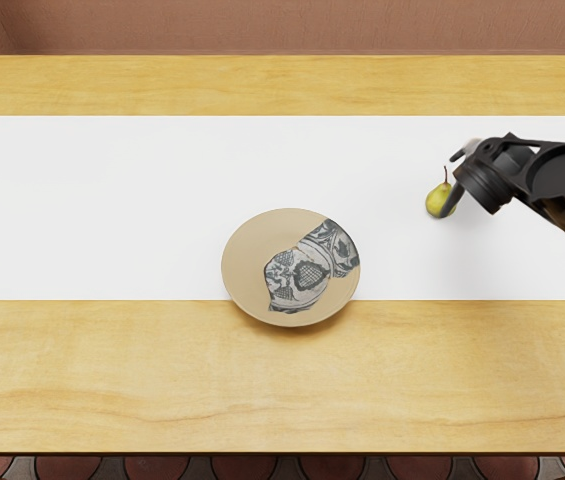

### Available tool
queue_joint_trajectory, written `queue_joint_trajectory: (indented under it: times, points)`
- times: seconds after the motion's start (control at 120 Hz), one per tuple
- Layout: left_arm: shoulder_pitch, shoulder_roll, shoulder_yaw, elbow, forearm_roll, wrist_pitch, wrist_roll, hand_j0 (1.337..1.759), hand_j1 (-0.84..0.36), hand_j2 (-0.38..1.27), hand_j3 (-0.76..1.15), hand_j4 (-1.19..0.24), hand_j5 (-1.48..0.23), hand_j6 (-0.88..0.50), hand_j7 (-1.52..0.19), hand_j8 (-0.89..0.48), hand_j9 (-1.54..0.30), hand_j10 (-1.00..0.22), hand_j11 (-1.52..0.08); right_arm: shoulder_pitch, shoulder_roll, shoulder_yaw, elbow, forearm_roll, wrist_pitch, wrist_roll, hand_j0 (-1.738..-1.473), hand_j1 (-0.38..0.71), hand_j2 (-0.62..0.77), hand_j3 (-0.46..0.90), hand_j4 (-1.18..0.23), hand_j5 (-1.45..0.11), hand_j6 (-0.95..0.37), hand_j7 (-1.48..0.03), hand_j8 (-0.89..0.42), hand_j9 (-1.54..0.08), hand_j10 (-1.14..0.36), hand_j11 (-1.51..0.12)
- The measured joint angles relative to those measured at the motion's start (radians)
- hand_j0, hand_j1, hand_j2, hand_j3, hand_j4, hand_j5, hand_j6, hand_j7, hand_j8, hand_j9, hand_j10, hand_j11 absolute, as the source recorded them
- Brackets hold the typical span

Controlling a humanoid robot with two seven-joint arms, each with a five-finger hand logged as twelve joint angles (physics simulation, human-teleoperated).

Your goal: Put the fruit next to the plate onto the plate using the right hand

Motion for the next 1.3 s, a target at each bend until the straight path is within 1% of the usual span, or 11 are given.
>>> queue_joint_trajectory:
  times: [0.3,0.5,0.65,0.792,0.958,1.25,1.3]
  points:
    - [0.000,0.000,0.000,0.000,0.000,0.000,0.000,1.658,0.35,0.00,0.00,0.00,0.00,0.00,0.00,0.00,0.00,0.00,0.00,-0.014,0.013,-0.001,0.000,0.000,-0.010,0.000,-1.658,-0.04,-0.05,0.00,-0.26,-0.34,-0.26,-0.34,-0.26,-0.34,-0.26,-0.34]
    - [0.000,0.000,0.000,0.000,0.000,0.000,0.000,1.658,0.35,0.00,0.00,0.00,0.00,0.00,0.00,0.00,0.00,0.00,0.00,-0.015,0.022,-0.003,0.000,-0.001,-0.049,0.000,-1.658,-0.04,-0.05,0.00,-0.26,-0.34,-0.26,-0.34,-0.26,-0.34,-0.26,-0.34]
    - [0.000,0.000,0.000,0.000,0.000,0.000,0.000,1.658,0.35,0.00,0.00,0.00,0.00,0.00,0.00,0.00,0.00,0.00,0.00,-0.014,0.018,-0.002,0.001,0.000,-0.063,0.000,-1.658,-0.05,-0.03,0.00,-0.26,-0.34,-0.26,-0.34,-0.26,-0.34,-0.26,-0.34]
    - [0.000,0.000,0.000,0.000,0.000,0.000,0.000,1.658,0.35,0.00,0.00,0.00,0.00,0.00,0.00,0.00,0.00,0.00,0.00,-0.014,0.006,-0.001,0.023,0.000,-0.094,0.000,-1.658,-0.06,-0.03,0.00,-0.26,-0.33,-0.26,-0.33,-0.26,-0.33,-0.26,-0.33]
    - [0.000,0.000,0.000,0.000,0.000,0.000,0.000,1.658,0.35,0.00,0.00,0.00,0.00,0.00,0.00,0.00,0.00,0.00,0.00,-0.014,-0.007,-0.003,0.067,0.003,-0.122,0.000,-1.658,-0.05,-0.04,0.00,-0.25,-0.33,-0.25,-0.33,-0.25,-0.33,-0.25,-0.33]
    - [0.000,0.000,0.000,0.000,0.000,0.000,0.000,1.658,0.35,0.00,0.00,0.00,0.00,0.00,0.00,0.00,0.00,0.00,0.00,-0.014,-0.004,-0.004,0.082,0.007,-0.126,0.000,-1.658,-0.04,-0.05,0.00,-0.26,-0.34,-0.27,-0.34,-0.26,-0.34,-0.26,-0.34]
    - [0.000,0.000,0.000,0.000,0.000,0.000,0.000,1.658,0.35,0.00,0.00,0.00,0.00,0.00,0.00,0.00,0.00,0.00,0.00,-0.014,-0.004,-0.003,0.082,0.007,-0.125,0.000,-1.658,0.00,-0.06,0.00,-0.30,-0.38,-0.30,-0.38,-0.30,-0.38,-0.30,-0.38]
